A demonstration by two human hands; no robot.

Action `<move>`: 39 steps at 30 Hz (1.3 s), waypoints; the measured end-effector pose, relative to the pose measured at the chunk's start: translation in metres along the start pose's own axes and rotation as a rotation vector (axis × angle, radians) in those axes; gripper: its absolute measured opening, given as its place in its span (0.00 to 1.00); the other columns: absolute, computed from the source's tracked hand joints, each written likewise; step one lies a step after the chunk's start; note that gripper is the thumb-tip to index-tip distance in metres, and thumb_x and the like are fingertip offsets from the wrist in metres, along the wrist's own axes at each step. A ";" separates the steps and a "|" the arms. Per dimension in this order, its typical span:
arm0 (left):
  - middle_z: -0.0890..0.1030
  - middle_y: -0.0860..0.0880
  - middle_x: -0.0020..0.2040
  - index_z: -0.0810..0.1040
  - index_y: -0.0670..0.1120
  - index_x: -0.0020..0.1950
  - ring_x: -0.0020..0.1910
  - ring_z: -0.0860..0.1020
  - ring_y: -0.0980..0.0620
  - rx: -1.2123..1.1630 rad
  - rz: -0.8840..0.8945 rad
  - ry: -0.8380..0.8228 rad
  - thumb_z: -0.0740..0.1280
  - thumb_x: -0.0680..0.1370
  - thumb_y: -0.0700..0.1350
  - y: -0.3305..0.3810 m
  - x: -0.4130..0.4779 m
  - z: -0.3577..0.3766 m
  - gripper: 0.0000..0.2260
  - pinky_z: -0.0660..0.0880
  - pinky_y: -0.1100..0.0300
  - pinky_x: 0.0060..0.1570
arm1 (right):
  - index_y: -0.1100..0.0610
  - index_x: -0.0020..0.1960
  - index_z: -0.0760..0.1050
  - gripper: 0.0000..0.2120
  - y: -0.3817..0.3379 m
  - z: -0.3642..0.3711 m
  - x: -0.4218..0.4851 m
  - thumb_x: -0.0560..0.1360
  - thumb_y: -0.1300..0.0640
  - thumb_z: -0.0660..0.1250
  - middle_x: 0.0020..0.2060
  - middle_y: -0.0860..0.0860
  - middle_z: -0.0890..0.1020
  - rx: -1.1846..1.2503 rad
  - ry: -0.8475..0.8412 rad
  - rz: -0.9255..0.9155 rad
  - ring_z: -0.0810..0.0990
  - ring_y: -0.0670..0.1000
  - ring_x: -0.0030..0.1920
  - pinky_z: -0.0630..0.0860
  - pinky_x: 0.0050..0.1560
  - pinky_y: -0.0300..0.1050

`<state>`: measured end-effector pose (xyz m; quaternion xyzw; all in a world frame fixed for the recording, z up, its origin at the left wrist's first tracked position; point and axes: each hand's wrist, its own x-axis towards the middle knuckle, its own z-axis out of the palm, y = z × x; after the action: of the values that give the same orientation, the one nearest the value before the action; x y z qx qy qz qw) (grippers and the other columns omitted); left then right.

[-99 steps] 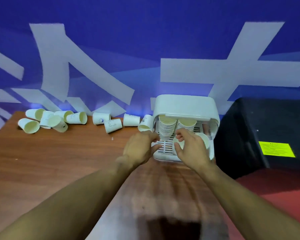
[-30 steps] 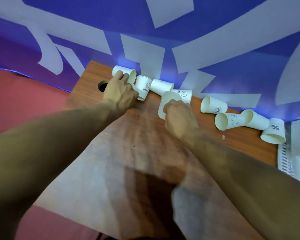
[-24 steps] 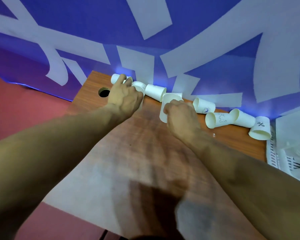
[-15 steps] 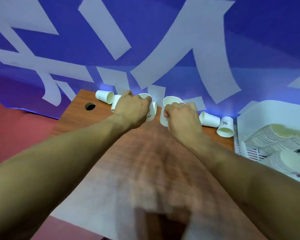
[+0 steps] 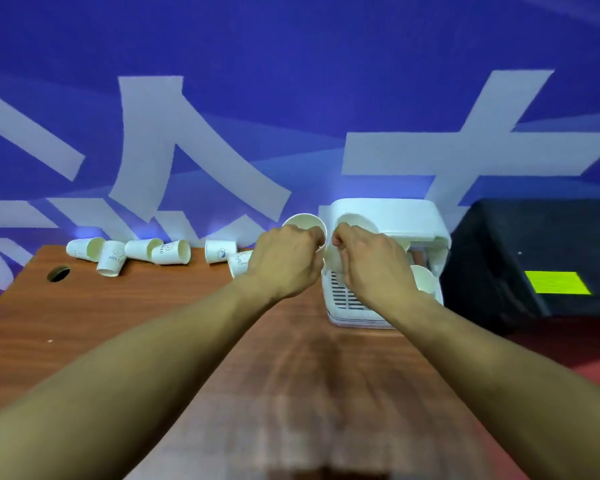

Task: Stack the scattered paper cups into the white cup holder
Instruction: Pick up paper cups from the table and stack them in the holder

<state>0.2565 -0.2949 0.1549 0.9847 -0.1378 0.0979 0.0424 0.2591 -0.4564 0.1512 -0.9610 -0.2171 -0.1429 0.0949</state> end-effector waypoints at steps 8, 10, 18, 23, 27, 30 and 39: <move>0.80 0.46 0.42 0.74 0.51 0.49 0.44 0.77 0.40 -0.073 0.064 -0.058 0.60 0.77 0.53 0.104 0.044 0.036 0.07 0.68 0.54 0.39 | 0.53 0.54 0.73 0.12 0.117 -0.012 -0.044 0.73 0.64 0.64 0.44 0.51 0.82 -0.011 -0.032 0.154 0.78 0.61 0.37 0.69 0.35 0.47; 0.81 0.47 0.42 0.74 0.52 0.49 0.45 0.77 0.40 -0.074 0.067 -0.074 0.60 0.77 0.53 0.116 0.050 0.049 0.07 0.67 0.53 0.44 | 0.54 0.53 0.72 0.11 0.134 -0.008 -0.050 0.73 0.64 0.63 0.42 0.52 0.82 0.019 -0.032 0.182 0.77 0.63 0.36 0.70 0.33 0.49; 0.82 0.49 0.43 0.71 0.52 0.51 0.42 0.79 0.41 -0.080 0.068 -0.203 0.58 0.78 0.53 0.131 0.067 0.094 0.06 0.72 0.45 0.54 | 0.50 0.64 0.64 0.21 0.172 0.028 -0.055 0.73 0.62 0.64 0.46 0.56 0.83 0.070 -0.134 0.292 0.79 0.63 0.41 0.71 0.37 0.50; 0.82 0.47 0.42 0.71 0.51 0.50 0.41 0.79 0.40 -0.112 0.093 -0.226 0.59 0.77 0.53 0.128 0.071 0.115 0.07 0.75 0.52 0.39 | 0.51 0.64 0.65 0.21 0.184 0.059 -0.054 0.72 0.62 0.64 0.44 0.54 0.83 0.069 -0.172 0.267 0.79 0.63 0.40 0.74 0.37 0.50; 0.82 0.47 0.42 0.71 0.50 0.49 0.41 0.79 0.38 -0.135 0.066 -0.292 0.60 0.76 0.52 0.126 0.071 0.133 0.07 0.75 0.51 0.41 | 0.54 0.59 0.68 0.19 0.189 0.076 -0.054 0.70 0.65 0.65 0.41 0.53 0.82 0.085 -0.189 0.237 0.77 0.63 0.37 0.72 0.32 0.49; 0.82 0.47 0.42 0.70 0.51 0.50 0.41 0.79 0.38 -0.133 0.047 -0.331 0.59 0.77 0.53 0.123 0.070 0.147 0.07 0.74 0.49 0.46 | 0.55 0.62 0.70 0.21 0.189 0.085 -0.055 0.70 0.66 0.64 0.43 0.54 0.82 0.058 -0.235 0.229 0.77 0.63 0.38 0.70 0.32 0.49; 0.83 0.48 0.50 0.72 0.54 0.60 0.49 0.80 0.40 -0.088 0.060 -0.459 0.57 0.81 0.57 0.117 0.069 0.169 0.12 0.69 0.46 0.58 | 0.54 0.68 0.68 0.23 0.184 0.092 -0.054 0.73 0.63 0.60 0.54 0.52 0.81 -0.007 -0.346 0.202 0.79 0.60 0.50 0.71 0.46 0.48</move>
<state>0.3194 -0.4438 0.0100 0.9738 -0.1771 -0.1335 0.0500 0.3154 -0.6189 0.0253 -0.9884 -0.1322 0.0337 0.0667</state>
